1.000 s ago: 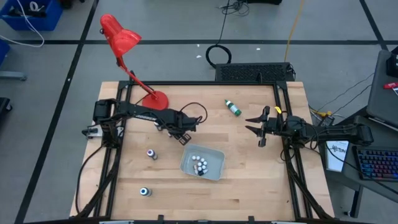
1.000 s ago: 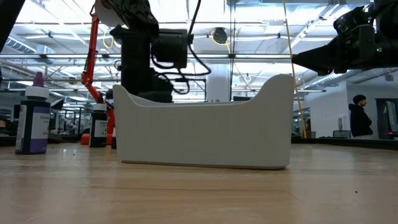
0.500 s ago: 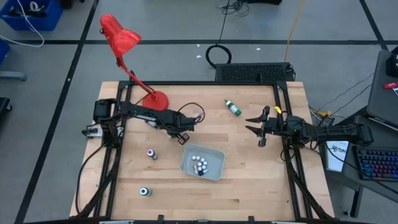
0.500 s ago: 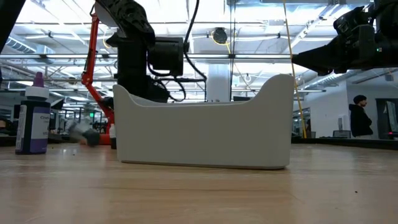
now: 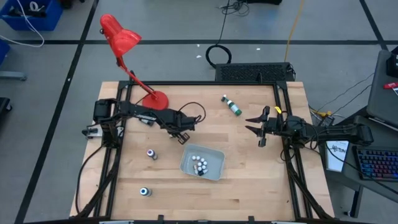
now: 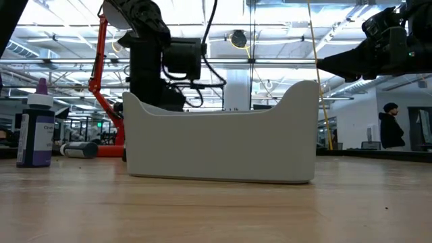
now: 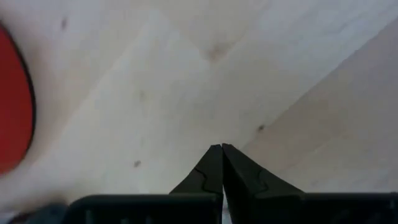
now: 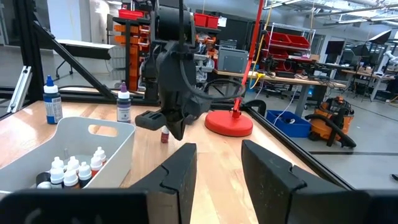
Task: Pick & Place food coloring
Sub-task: Put the small red food coloring bottle into the gray bin
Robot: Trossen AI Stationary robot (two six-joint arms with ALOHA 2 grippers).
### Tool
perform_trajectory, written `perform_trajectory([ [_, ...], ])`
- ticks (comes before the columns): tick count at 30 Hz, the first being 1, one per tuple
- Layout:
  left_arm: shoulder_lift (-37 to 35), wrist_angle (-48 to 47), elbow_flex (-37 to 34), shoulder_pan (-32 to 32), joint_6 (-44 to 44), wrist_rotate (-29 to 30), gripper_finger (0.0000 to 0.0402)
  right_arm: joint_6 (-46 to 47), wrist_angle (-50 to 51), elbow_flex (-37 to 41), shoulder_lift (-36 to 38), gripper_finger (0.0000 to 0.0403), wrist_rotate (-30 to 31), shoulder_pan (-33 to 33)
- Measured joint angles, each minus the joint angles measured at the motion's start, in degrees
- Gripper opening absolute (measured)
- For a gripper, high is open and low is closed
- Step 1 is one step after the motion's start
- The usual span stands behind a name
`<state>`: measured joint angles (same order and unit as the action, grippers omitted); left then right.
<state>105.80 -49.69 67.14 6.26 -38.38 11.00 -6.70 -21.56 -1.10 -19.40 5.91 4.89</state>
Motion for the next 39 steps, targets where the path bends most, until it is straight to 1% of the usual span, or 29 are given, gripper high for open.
perform_trajectory([
  [5,0.0,-1.2,5.6,0.0,5.9,-0.2,0.0005,0.0,0.0,0.0,0.0,0.0116,0.0,0.0],
  [11,0.0,-9.3,12.9,-2.8,14.7,-0.2,0.0003,0.0,0.0,0.0,0.0,0.0116,0.0,0.0],
  [14,0.0,-15.8,15.5,-4.5,13.7,-0.7,0.0012,0.0,0.0,0.0,0.0,0.0116,0.0,0.0],
  [17,-0.1,-20.9,17.1,-6.0,10.6,-2.0,0.0044,0.0,0.0,0.0,0.0,0.0116,0.0,0.0],
  [21,-0.9,-25.1,16.5,-7.3,6.1,-1.0,0.0110,0.0,0.0,0.0,0.0,0.0116,0.0,0.0],
  [25,-2.1,-22.8,14.6,-7.5,3.6,0.5,0.0184,0.0,0.0,0.0,0.0,0.0116,0.0,0.0],
  [28,-3.0,-20.4,12.0,-7.2,3.1,0.4,0.0225,0.0,0.0,0.0,0.0,0.0116,0.0,0.0],
  [30,-3.3,-18.8,10.3,-6.8,2.6,0.0,0.0240,0.0,0.1,0.0,0.0,0.0116,0.0,0.0],
  [32,-3.5,-17.7,8.6,-6.3,1.7,-0.1,0.0248,0.0,0.0,0.0,0.0,0.0116,0.0,0.0],
  [35,-3.8,-16.5,6.4,-5.6,1.1,-0.2,0.0249,0.0,0.0,0.0,0.0,0.0116,0.0,0.0],
  [39,-3.8,-12.0,4.1,-4.9,1.9,-1.9,0.0242,0.0,0.0,0.0,0.0,0.0116,0.0,0.0],
])
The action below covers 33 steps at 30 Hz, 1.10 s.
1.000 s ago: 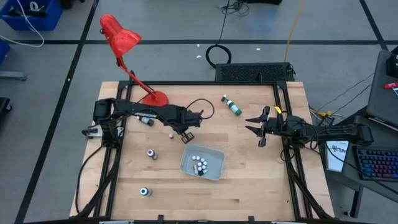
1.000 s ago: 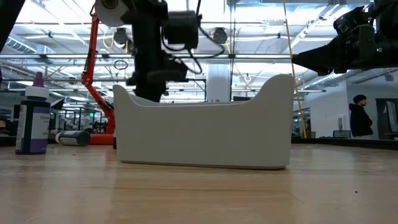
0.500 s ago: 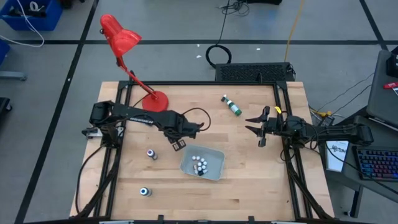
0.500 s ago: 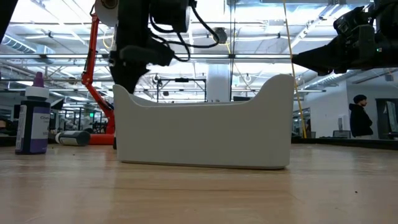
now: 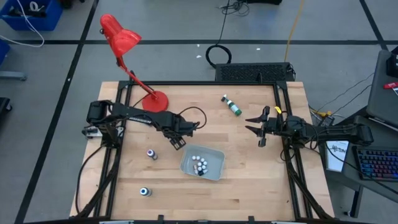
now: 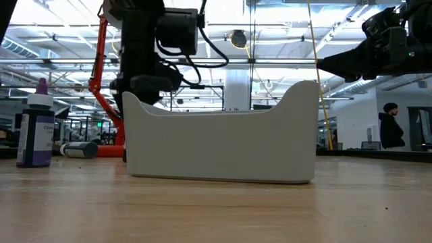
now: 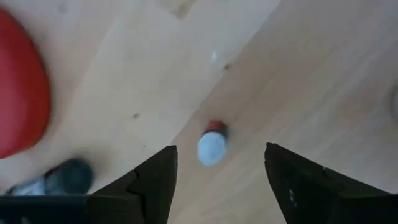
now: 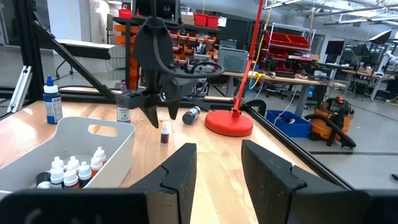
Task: Pick & Place food coloring
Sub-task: Put the small red food coloring bottle into the gray bin
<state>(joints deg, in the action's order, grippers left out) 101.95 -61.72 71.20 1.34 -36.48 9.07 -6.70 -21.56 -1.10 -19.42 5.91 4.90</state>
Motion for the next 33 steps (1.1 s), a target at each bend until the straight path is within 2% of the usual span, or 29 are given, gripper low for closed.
perform_trajectory([
  [7,0.0,4.0,-4.0,0.9,-0.6,-1.6,0.0224,0.0,0.0,0.0,0.0,0.0116,0.0,0.0],
  [14,0.0,9.0,-7.5,1.0,-1.3,-2.9,0.0227,0.0,0.0,0.0,0.0,0.0116,0.0,0.0],
  [27,0.0,9.8,-7.7,1.0,0.1,-2.6,0.0227,0.0,0.0,0.0,0.0,0.0116,0.0,0.0],
  [33,0.1,6.7,-5.2,1.0,0.9,-2.5,0.0227,0.0,0.0,0.0,0.0,0.0116,0.0,0.0],
])
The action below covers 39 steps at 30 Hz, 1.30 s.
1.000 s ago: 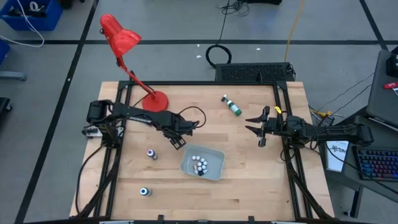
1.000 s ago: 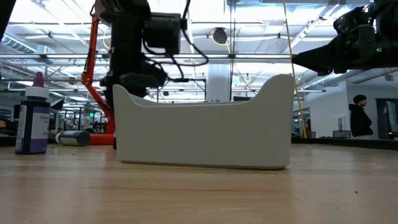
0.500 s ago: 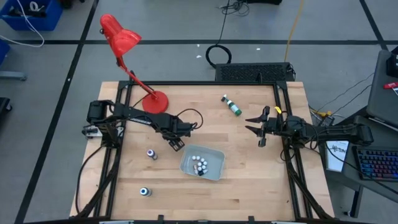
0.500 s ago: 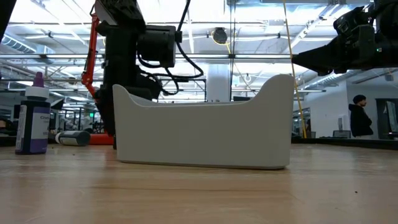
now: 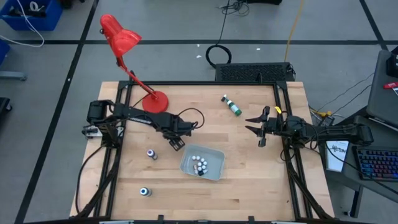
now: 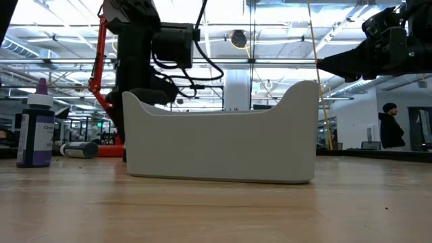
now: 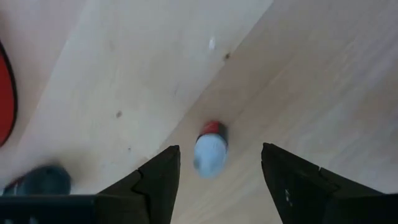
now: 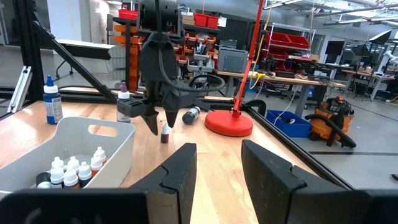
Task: Pick & Place food coloring
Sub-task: Put the small red food coloring bottle into the gray bin
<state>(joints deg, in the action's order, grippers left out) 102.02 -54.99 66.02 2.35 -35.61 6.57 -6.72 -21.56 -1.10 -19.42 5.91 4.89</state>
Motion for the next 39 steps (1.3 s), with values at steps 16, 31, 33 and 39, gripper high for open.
perform_trajectory([
  [16,0.0,0.7,0.3,0.0,0.8,0.3,0.0227,0.0,0.0,0.0,0.0,0.0116,0.0,0.0],
  [31,0.0,0.7,0.3,0.0,1.2,-0.5,0.0219,0.0,0.0,0.0,0.0,0.0116,0.0,0.0],
  [33,0.0,0.7,0.3,0.0,1.2,-0.5,0.0203,0.0,0.0,0.0,0.0,0.0116,0.0,0.0],
  [39,0.0,0.7,0.3,0.7,1.1,-0.6,0.0134,0.0,0.0,0.0,0.0,0.0116,0.0,0.0],
])
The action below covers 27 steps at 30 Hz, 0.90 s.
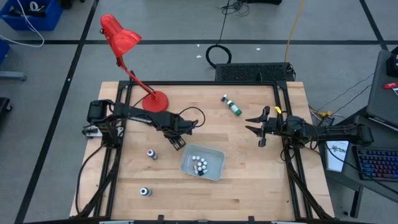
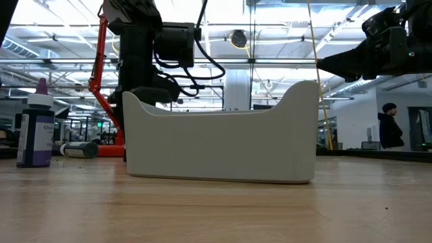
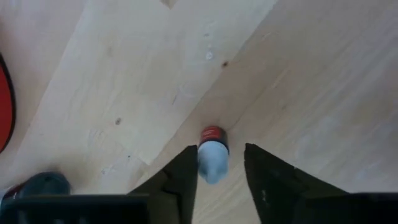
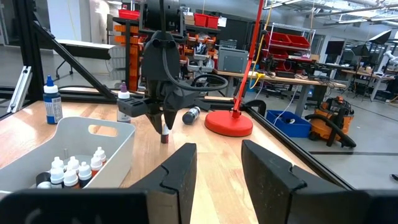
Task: Pick & Place food coloring
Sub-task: Put the small red food coloring bottle into the gray bin
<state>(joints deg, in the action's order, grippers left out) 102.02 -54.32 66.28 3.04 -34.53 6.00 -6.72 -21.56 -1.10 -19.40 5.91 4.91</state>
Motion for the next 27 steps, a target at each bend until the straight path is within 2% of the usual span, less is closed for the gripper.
perform_trajectory([
  [6,0.0,0.0,0.0,0.7,-0.1,0.0,0.0076,0.0,0.0,0.0,0.0,0.0116,0.0,0.0],
  [10,0.0,0.0,0.0,0.9,-0.2,0.0,0.0053,0.0,0.0,0.0,0.0,0.0116,0.0,0.0],
  [18,0.0,0.0,0.0,0.9,-0.2,0.0,0.0076,0.0,0.0,0.0,0.0,0.0116,0.0,0.0],
  [23,-1.3,0.3,0.0,0.9,-0.3,-0.5,0.0049,0.0,0.0,0.0,0.0,0.0116,0.0,0.0],
  [27,-4.3,0.2,0.8,0.8,-0.8,-1.1,0.0048,0.0,0.0,0.0,0.0,0.0116,0.0,0.0],
])
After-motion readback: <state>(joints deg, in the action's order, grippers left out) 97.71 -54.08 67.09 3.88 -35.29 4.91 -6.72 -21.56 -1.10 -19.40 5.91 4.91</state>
